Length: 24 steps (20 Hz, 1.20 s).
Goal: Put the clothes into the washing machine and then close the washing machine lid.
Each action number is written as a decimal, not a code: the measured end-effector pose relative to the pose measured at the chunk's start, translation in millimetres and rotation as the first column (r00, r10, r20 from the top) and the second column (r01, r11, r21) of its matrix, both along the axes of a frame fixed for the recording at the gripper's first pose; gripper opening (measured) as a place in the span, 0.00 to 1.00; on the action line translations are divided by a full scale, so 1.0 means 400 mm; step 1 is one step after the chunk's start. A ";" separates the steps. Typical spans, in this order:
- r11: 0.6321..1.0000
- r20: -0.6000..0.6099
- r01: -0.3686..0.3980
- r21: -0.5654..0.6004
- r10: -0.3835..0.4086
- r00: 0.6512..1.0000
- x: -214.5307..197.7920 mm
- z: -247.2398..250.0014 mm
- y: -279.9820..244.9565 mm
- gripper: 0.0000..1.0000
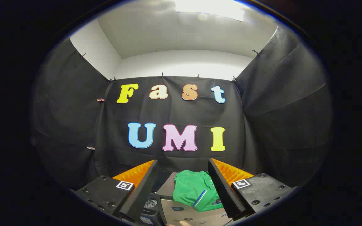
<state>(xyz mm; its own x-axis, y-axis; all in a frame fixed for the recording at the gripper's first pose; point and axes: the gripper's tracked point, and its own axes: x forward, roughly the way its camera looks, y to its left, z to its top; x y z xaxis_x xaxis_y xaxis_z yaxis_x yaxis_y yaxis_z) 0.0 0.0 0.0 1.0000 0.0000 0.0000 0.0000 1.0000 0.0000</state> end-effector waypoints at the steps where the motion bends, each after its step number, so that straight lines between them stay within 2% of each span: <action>1: 1.000 0.000 0.001 0.000 -0.001 1.000 -0.001 -0.001 0.000 0.98; 24: 1.000 -0.022 0.006 -0.012 -0.007 1.000 0.014 -0.010 -0.011 0.98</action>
<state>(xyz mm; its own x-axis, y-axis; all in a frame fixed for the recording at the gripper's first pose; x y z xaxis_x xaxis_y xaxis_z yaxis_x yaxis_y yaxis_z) 5.5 -4.3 -4.0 0.9997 -0.0067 -0.0219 0.0064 0.9999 -0.0119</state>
